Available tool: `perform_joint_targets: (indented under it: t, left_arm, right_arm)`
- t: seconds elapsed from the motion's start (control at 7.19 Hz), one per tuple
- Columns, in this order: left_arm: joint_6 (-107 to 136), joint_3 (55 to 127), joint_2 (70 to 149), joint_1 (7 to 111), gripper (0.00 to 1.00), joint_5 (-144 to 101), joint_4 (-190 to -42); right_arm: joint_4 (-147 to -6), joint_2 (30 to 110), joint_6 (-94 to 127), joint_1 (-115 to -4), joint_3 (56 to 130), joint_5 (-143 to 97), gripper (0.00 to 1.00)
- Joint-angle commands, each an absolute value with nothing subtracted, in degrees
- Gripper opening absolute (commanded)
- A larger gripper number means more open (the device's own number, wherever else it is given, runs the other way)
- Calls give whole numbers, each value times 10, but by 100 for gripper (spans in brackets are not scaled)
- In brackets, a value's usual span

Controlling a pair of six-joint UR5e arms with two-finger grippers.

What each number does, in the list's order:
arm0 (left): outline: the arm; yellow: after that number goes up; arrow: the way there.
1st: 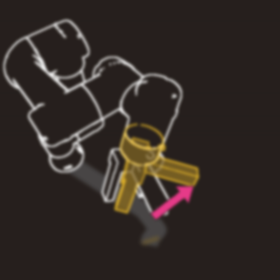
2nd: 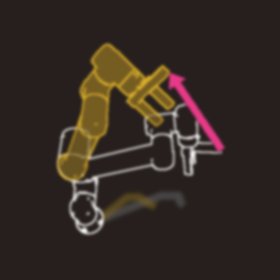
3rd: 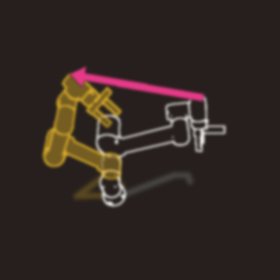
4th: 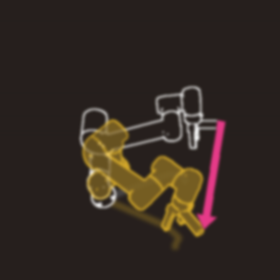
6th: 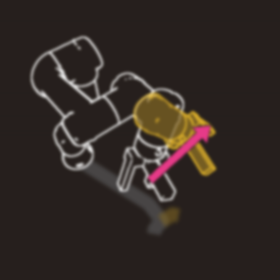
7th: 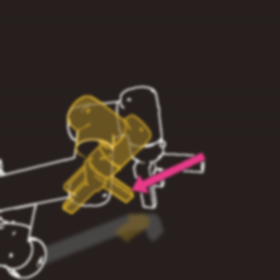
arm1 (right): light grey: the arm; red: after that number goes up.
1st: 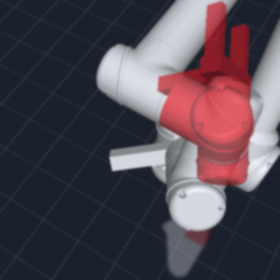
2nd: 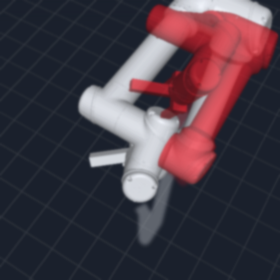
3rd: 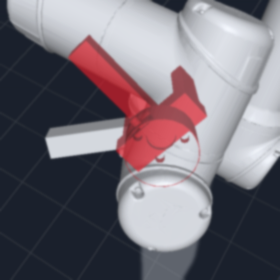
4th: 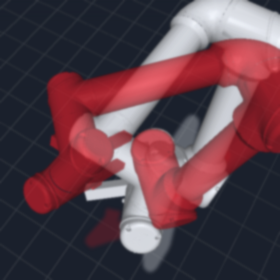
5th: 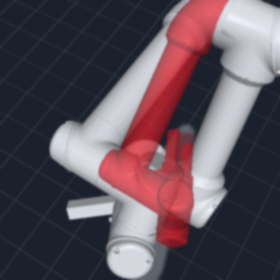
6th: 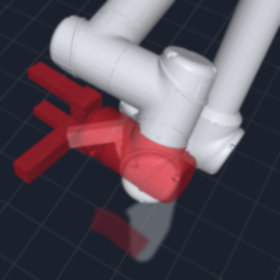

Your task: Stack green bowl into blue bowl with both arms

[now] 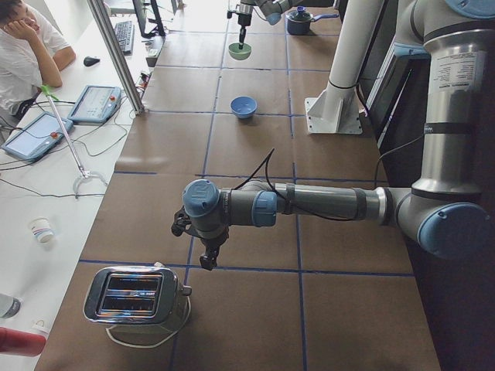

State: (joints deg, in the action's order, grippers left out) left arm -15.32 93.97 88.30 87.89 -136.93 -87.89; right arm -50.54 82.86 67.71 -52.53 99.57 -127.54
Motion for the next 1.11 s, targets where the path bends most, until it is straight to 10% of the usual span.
perform_joint_targets:
  t: [0.0,0.97]
  left_arm:
    - [-153,940,883,879,100,-1369,-879]
    - [-136,940,885,879,100,-1370,-881]
  right_arm:
    - [-674,657,744,-468,997,-1256,0]
    - [-780,557,910,-276,984,-1059,5]
